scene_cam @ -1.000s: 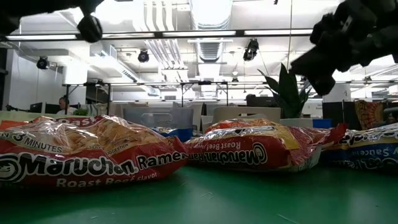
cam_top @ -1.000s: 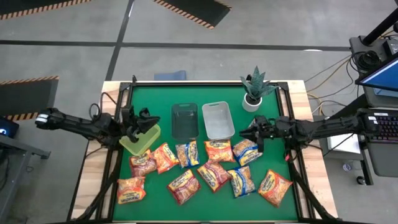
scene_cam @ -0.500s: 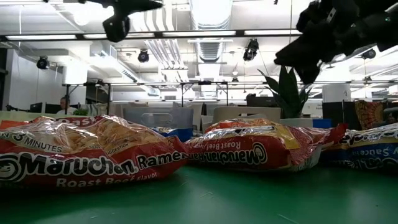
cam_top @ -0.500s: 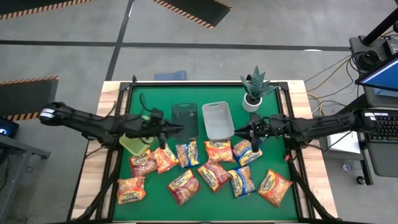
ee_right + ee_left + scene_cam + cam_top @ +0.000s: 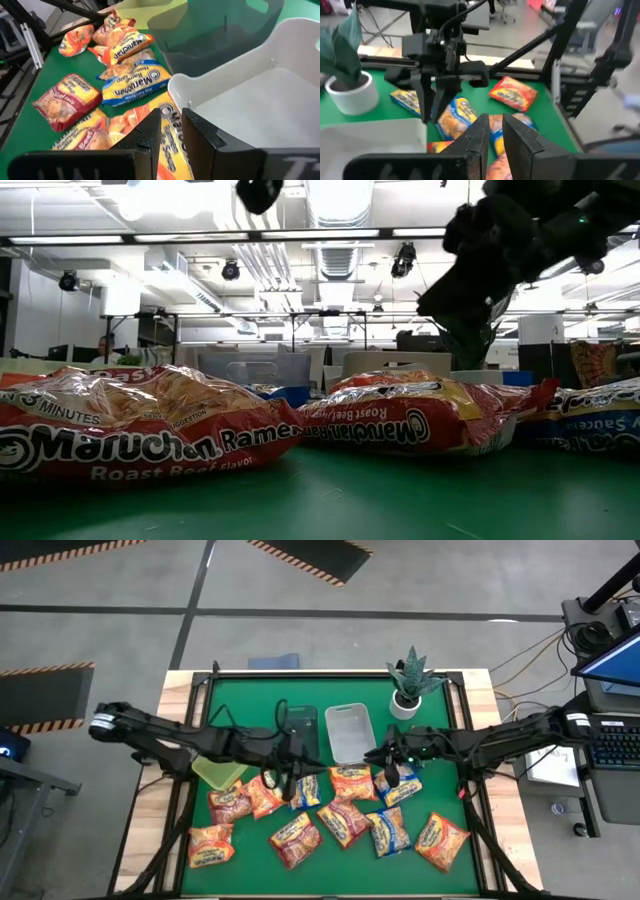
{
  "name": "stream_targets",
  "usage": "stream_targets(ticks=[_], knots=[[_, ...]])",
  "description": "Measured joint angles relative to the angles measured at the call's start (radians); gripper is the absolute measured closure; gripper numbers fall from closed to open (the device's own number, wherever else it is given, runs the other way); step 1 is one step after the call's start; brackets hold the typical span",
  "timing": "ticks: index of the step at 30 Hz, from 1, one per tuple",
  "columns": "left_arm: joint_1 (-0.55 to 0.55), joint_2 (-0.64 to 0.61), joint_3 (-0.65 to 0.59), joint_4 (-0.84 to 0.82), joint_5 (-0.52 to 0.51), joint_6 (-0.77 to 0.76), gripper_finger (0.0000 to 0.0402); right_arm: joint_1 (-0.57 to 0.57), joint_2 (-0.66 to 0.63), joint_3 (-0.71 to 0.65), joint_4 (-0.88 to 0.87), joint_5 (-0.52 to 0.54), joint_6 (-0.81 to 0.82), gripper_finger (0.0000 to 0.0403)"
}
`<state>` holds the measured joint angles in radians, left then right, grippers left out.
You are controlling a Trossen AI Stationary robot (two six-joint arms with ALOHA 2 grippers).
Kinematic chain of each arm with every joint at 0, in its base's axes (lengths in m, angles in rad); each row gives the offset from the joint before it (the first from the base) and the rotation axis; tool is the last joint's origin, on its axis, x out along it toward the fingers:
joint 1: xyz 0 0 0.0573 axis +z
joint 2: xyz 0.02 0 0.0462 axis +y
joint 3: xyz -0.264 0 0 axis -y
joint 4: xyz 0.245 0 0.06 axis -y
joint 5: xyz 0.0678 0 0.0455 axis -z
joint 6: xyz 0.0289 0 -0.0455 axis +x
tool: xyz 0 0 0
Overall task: Sort Maruchan noodles
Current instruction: Put the orange noodle pack into the gray bin
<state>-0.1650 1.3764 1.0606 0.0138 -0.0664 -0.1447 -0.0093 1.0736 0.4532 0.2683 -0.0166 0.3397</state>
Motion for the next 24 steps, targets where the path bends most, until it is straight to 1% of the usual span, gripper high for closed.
stream_targets(ticks=[4, 8, 12, 14, 16, 20, 24], knots=[[0.000, 0.057, 0.062, -0.056, 0.000, 0.113, 0.0365, 0.000, 0.082, 0.056, -0.002, 0.000, 0.000, 0.0335], [0.000, 0.097, 0.108, -0.121, 0.000, 0.154, 0.0365, 0.000, 0.169, 0.129, 0.000, 0.000, 0.009, 0.0335], [0.000, 0.120, 0.116, -0.190, 0.000, 0.205, 0.0365, 0.000, 0.252, 0.206, -0.004, -0.017, 0.114, 0.0335], [0.000, 0.120, 0.109, -0.193, 0.000, 0.207, 0.0365, 0.005, 0.289, 0.243, -0.037, -0.017, 0.162, 0.0335], [0.000, 0.115, 0.101, -0.234, 0.000, 0.203, 0.0365, 0.015, 0.319, 0.280, -0.079, -0.019, 0.216, 0.0335], [-0.013, 0.105, 0.069, -0.309, 0.004, 0.145, 0.0365, 0.053, 0.363, 0.337, -0.178, -0.020, 0.350, 0.0335], [-0.035, 0.097, 0.025, -0.297, 0.007, 0.136, 0.0365, 0.106, 0.376, 0.377, -0.258, -0.032, 0.439, 0.0335]])
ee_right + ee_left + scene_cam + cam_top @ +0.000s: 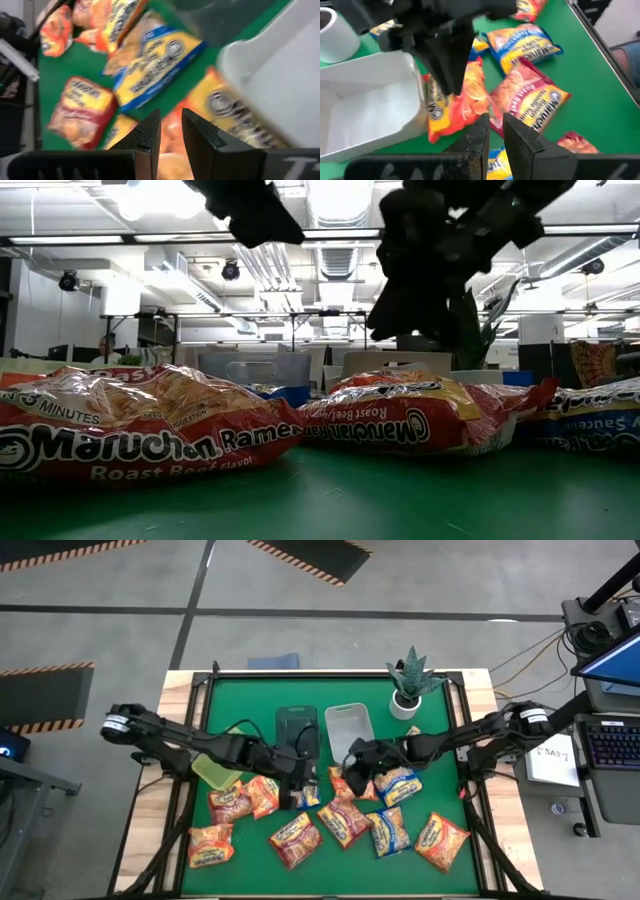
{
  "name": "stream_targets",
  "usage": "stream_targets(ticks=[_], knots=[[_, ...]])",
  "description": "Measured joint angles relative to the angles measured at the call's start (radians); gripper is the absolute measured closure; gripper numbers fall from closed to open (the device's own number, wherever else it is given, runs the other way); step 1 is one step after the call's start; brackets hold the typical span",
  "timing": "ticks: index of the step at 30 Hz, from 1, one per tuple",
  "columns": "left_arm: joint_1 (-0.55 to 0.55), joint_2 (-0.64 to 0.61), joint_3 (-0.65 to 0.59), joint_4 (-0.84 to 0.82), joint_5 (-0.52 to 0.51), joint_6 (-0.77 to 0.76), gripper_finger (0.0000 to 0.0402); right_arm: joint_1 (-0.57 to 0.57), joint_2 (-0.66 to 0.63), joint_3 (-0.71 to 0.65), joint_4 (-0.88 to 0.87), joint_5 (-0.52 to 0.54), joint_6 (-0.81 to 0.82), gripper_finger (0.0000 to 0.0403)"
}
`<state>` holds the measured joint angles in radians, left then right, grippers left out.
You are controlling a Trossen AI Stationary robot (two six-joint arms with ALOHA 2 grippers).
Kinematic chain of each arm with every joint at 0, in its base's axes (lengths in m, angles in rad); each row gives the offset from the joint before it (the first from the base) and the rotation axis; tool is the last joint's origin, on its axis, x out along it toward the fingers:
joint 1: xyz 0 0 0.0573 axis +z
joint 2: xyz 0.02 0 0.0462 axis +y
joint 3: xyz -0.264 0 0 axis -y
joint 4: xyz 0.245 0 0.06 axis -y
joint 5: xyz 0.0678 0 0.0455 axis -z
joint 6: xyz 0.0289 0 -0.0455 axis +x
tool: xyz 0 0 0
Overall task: Sort Maruchan noodles
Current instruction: Put the orange noodle pack into the gray bin
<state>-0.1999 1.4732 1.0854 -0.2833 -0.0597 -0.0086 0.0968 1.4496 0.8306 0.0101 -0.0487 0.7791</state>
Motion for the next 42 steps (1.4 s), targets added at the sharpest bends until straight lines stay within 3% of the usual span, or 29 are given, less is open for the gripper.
stream_targets(ticks=[10, 19, 25, 34, 38, 42], knots=[[-0.034, -0.008, -0.013, 0.023, 0.003, -0.004, 0.0365, 0.150, -0.009, 0.043, -0.181, -0.009, 0.109, 0.0335], [-0.033, 0.006, -0.013, 0.066, 0.001, -0.074, 0.0365, 0.257, -0.016, 0.015, -0.198, -0.007, 0.124, 0.0335], [-0.033, 0.014, -0.013, 0.041, 0.000, -0.140, 0.0365, 0.265, -0.030, 0.014, -0.200, 0.021, 0.028, 0.0335], [-0.041, 0.047, -0.013, -0.007, 0.046, -0.404, 0.0365, 0.266, -0.037, 0.013, -0.223, 0.076, -0.051, 0.0335], [-0.072, 0.083, -0.013, -0.026, 0.071, -0.428, 0.0365, 0.273, -0.043, 0.013, -0.286, 0.076, -0.044, 0.0335], [-0.090, 0.148, -0.013, 0.093, 0.072, -0.372, 0.0365, 0.272, -0.051, 0.012, -0.400, 0.145, -0.018, 0.0335]])
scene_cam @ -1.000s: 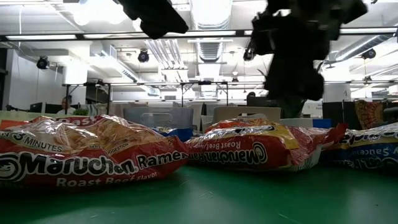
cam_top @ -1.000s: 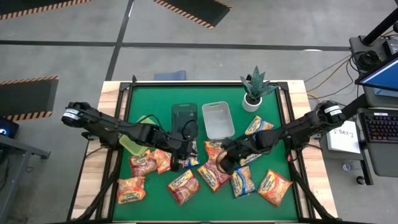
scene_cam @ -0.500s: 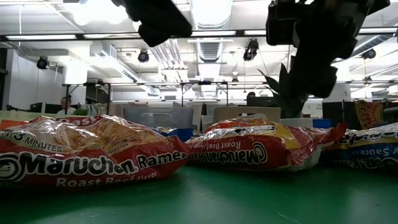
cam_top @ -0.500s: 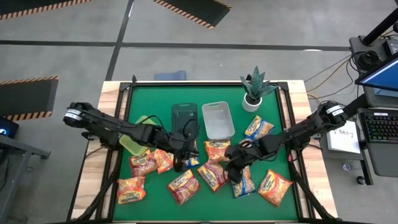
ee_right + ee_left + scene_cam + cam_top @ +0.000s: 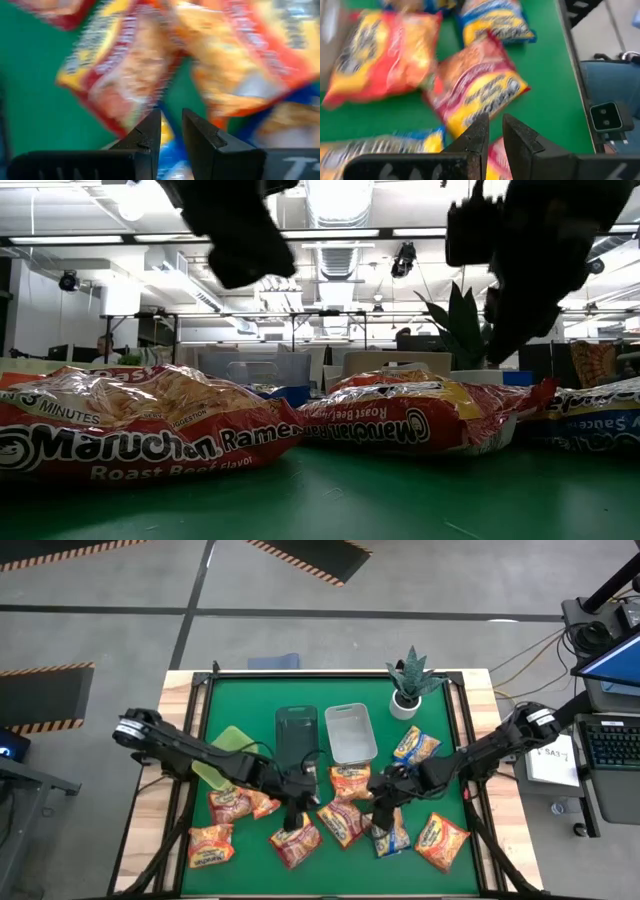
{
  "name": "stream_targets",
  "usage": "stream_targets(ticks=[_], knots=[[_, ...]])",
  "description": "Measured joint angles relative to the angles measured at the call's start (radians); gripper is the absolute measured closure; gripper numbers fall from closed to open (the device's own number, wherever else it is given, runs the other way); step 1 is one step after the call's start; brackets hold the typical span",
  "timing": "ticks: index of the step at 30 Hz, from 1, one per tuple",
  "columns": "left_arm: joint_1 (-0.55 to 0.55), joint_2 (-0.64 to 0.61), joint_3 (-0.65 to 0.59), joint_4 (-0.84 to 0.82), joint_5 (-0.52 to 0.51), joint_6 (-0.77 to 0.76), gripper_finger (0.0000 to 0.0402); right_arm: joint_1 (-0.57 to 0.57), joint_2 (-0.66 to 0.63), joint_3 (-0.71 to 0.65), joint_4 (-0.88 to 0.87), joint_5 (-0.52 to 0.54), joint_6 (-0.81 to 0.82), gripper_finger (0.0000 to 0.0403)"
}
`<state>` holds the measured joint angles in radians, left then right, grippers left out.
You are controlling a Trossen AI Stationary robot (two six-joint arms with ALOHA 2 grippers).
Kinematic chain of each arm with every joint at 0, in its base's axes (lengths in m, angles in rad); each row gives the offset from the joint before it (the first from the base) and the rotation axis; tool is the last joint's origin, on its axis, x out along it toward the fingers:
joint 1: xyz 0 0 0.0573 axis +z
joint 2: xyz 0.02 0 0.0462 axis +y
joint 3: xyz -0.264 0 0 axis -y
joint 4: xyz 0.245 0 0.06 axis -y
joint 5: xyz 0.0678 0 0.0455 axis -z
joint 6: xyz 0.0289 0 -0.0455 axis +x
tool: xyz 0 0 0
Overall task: Sort Maruchan noodles
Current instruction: Put the orange noodle pack into the gray bin
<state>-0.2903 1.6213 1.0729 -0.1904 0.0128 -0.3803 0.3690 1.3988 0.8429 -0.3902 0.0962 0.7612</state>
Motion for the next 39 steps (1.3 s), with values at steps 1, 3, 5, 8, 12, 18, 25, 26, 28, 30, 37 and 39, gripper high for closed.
stream_targets(ticks=[1, 3, 5, 8, 12, 18, 25, 26, 28, 30, 37, 39], knots=[[0.000, 0.021, 0.000, 0.051, 0.000, 0.026, 0.0365, 0.000, -0.004, 0.000, -0.030, 0.025, 0.001, 0.0335], [0.007, 0.065, 0.000, 0.153, -0.005, 0.085, 0.0365, -0.001, -0.010, -0.003, -0.065, 0.069, 0.006, 0.0337], [0.021, 0.112, 0.000, 0.242, -0.023, 0.136, 0.0365, -0.001, -0.027, -0.014, -0.071, 0.091, 0.014, 0.0342], [0.048, 0.172, 0.000, 0.325, -0.061, 0.155, 0.0365, -0.001, -0.065, -0.036, -0.070, 0.114, 0.034, 0.0354], [0.076, 0.228, 0.018, 0.338, -0.083, 0.155, 0.0365, -0.001, -0.139, -0.083, -0.067, 0.130, 0.062, 0.0371], [0.078, 0.260, 0.026, 0.330, -0.084, 0.159, 0.0365, -0.003, -0.241, -0.176, -0.024, 0.185, 0.114, 0.0380], [0.078, 0.262, 0.024, 0.321, -0.110, 0.182, 0.0365, -0.014, -0.306, -0.267, 0.012, 0.193, 0.226, 0.0359], [0.078, 0.263, 0.024, 0.322, -0.110, 0.188, 0.0365, -0.014, -0.312, -0.280, 0.024, 0.194, 0.247, 0.0352], [0.078, 0.263, 0.022, 0.321, -0.110, 0.189, 0.0365, -0.015, -0.323, -0.303, 0.057, 0.192, 0.291, 0.0334], [0.078, 0.263, 0.022, 0.322, -0.110, 0.190, 0.0365, -0.016, -0.328, -0.323, 0.072, 0.192, 0.336, 0.0312], [0.078, 0.304, 0.019, 0.398, -0.110, 0.190, 0.0365, -0.016, -0.316, -0.347, 0.091, 0.193, 0.430, 0.0222], [0.078, 0.318, 0.019, 0.422, -0.109, 0.190, 0.0365, -0.018, -0.305, -0.346, 0.116, 0.194, 0.432, 0.0200]])
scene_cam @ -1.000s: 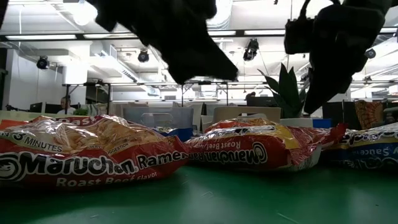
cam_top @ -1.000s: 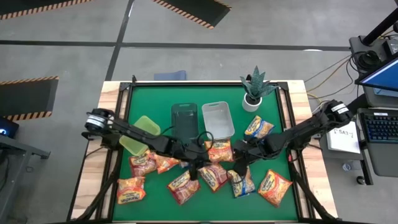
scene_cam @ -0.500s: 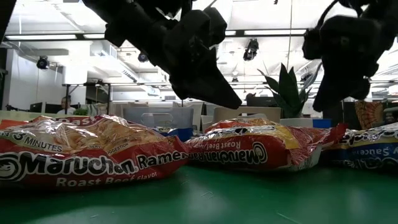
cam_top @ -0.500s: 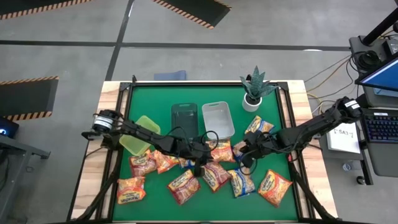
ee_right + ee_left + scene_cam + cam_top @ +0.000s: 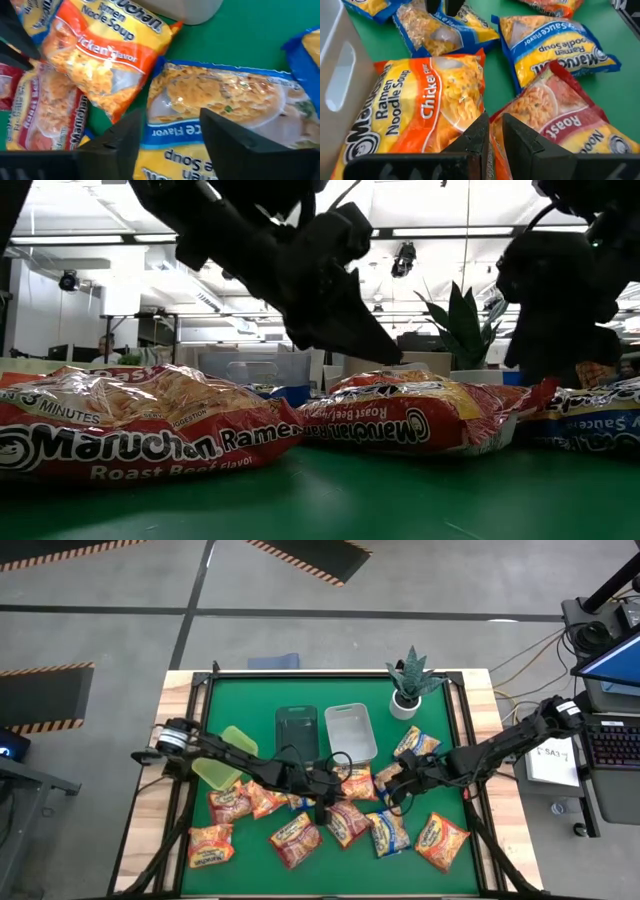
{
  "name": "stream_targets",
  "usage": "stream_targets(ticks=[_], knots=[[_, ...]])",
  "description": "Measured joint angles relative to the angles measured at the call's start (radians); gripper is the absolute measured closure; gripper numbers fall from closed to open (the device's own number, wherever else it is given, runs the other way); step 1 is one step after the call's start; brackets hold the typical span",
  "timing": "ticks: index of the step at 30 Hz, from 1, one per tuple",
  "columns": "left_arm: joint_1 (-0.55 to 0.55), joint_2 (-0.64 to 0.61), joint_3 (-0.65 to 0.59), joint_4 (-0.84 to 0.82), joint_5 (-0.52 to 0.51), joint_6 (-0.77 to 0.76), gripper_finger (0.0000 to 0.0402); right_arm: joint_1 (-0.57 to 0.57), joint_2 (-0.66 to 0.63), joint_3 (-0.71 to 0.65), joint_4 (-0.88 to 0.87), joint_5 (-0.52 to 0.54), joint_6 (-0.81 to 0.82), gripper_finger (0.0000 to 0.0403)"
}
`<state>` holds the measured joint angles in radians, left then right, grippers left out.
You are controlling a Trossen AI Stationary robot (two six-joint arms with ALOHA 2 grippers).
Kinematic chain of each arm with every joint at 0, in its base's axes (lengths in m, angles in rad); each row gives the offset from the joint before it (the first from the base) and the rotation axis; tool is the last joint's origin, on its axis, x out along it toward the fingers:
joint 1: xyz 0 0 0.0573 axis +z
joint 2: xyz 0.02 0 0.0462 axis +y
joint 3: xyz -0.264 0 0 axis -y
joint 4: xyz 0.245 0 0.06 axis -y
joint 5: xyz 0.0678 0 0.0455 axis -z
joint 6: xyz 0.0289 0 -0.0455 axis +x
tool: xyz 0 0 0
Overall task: Sort Maruchan noodles
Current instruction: Put the orange noodle pack into the gray bin
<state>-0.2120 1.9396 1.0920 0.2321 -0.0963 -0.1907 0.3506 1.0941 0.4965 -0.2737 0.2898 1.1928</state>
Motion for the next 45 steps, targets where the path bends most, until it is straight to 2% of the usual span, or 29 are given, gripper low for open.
stream_targets(ticks=[9, 22, 28, 34, 45], knots=[[0.001, 0.028, 0.000, -0.006, 0.000, -0.008, 0.0365, 0.000, 0.023, 0.000, 0.066, 0.001, -0.012, 0.0136], [0.001, 0.026, -0.005, -0.128, -0.001, -0.048, 0.0365, -0.003, 0.021, 0.000, 0.160, 0.032, -0.007, 0.0093], [0.001, 0.025, -0.007, -0.136, -0.003, -0.054, 0.0365, -0.007, 0.022, 0.000, 0.174, 0.078, 0.012, 0.0084], [0.000, 0.024, -0.023, -0.136, -0.035, -0.055, 0.0365, -0.007, 0.022, 0.000, 0.258, 0.083, -0.004, 0.0083], [0.000, 0.025, -0.025, -0.135, -0.038, -0.055, 0.0365, -0.006, 0.052, 0.000, 0.294, 0.106, -0.007, 0.0083]])
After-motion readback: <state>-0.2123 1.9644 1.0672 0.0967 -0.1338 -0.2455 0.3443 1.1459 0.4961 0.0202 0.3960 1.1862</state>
